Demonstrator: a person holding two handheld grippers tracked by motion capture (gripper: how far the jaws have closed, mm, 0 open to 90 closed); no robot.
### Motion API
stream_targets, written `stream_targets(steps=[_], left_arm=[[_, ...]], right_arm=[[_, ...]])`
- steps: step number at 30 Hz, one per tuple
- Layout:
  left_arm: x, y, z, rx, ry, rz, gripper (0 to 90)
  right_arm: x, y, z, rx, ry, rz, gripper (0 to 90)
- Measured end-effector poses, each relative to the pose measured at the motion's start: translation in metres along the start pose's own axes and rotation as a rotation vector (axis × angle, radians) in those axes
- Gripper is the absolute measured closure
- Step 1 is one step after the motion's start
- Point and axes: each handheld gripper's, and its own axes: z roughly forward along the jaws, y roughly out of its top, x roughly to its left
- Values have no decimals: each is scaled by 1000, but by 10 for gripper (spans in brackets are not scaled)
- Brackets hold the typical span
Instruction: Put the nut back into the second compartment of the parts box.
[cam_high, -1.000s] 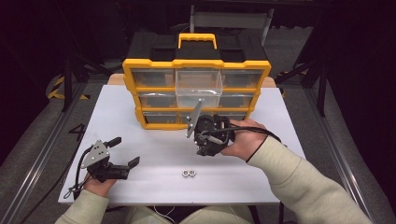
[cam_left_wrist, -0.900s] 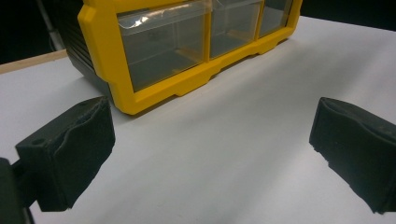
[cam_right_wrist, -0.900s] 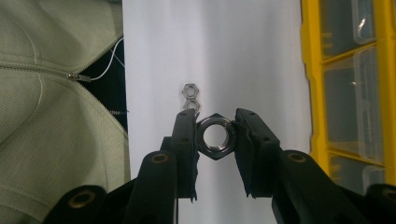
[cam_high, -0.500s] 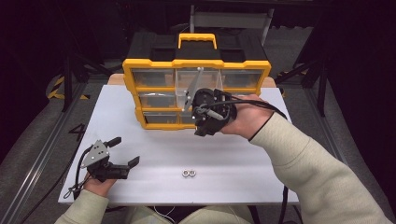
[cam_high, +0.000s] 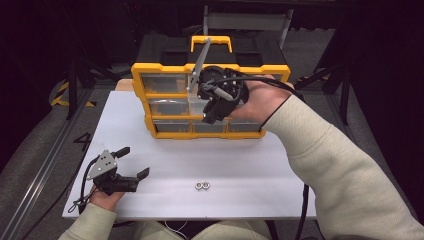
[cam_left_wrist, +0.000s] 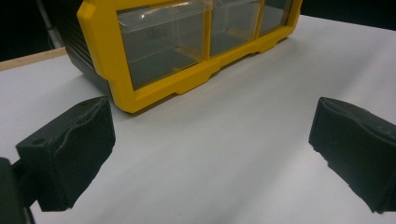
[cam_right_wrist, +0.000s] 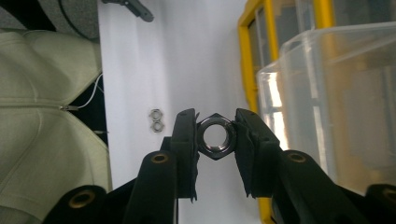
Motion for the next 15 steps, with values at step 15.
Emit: stream_targets(steps=[15], left_arm=[[0,0,0,-6,2,-4,13]], right_arm=[[-41,14,-17,-26,-50,81,699]])
